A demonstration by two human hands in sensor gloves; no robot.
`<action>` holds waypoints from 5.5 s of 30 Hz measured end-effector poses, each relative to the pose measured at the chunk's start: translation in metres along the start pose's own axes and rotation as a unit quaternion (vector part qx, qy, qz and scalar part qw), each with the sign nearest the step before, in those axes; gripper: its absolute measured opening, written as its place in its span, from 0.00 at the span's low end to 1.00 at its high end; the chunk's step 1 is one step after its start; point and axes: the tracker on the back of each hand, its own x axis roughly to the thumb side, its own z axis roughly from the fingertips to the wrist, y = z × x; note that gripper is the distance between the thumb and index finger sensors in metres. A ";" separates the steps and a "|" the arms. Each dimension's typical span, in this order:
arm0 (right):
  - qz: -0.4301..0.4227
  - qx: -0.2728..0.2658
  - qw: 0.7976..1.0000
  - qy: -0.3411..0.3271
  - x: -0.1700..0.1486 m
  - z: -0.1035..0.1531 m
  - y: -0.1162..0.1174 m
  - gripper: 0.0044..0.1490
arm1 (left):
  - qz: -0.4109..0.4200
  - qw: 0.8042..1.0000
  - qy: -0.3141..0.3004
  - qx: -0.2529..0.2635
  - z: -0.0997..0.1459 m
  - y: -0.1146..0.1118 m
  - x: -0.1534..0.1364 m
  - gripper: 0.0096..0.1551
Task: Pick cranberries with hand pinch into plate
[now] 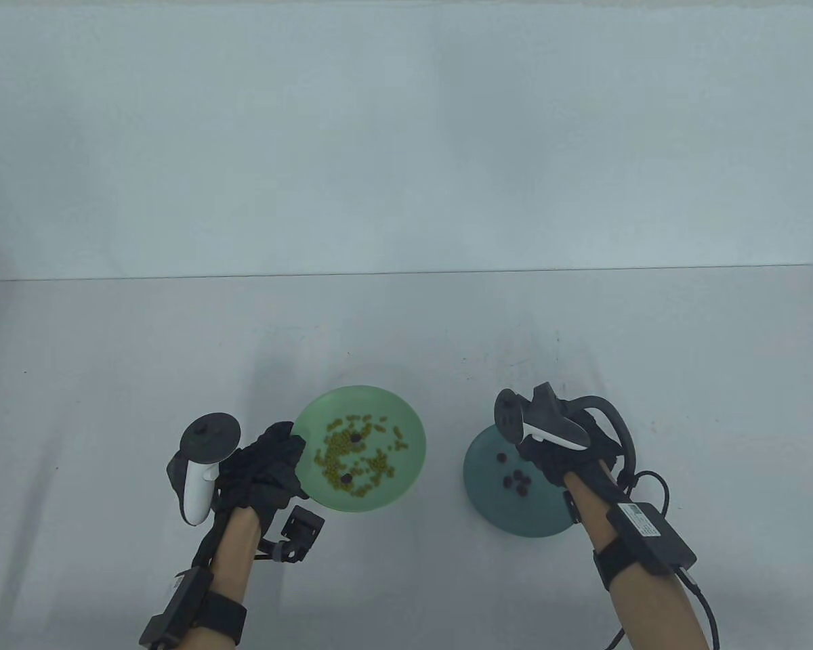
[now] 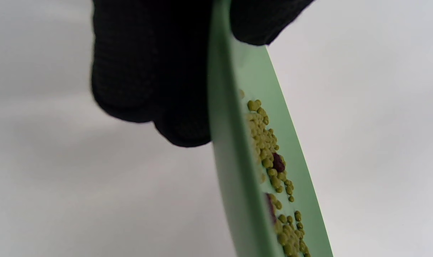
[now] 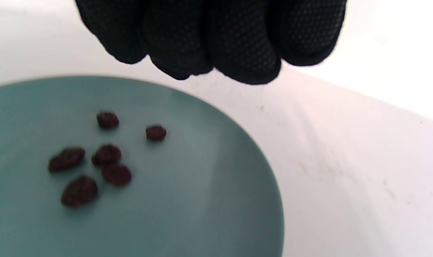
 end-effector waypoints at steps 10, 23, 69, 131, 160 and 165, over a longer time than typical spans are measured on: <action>0.027 -0.081 0.995 -0.058 0.033 0.028 -0.066 0.29 | -0.003 1.000 -0.002 -0.003 0.000 -0.002 0.000 0.29; 0.029 -0.136 0.974 -0.178 0.120 0.052 -0.095 0.29 | -0.005 1.000 -0.005 -0.006 0.000 -0.005 0.001 0.29; 0.031 -0.102 0.948 -0.298 0.187 0.062 -0.068 0.27 | -0.005 1.000 -0.003 -0.007 0.001 -0.005 0.001 0.29; 0.078 -0.142 0.953 -0.255 0.200 0.049 -0.070 0.28 | 0.011 1.000 -0.003 -0.007 0.001 -0.003 0.000 0.29; 0.025 -0.147 0.957 -0.249 0.177 0.052 -0.092 0.28 | -0.009 1.000 -0.006 -0.008 0.001 -0.005 0.001 0.29; 0.010 -0.165 0.961 -0.223 0.151 0.055 -0.103 0.28 | -0.014 1.000 -0.006 -0.009 0.001 -0.006 0.001 0.29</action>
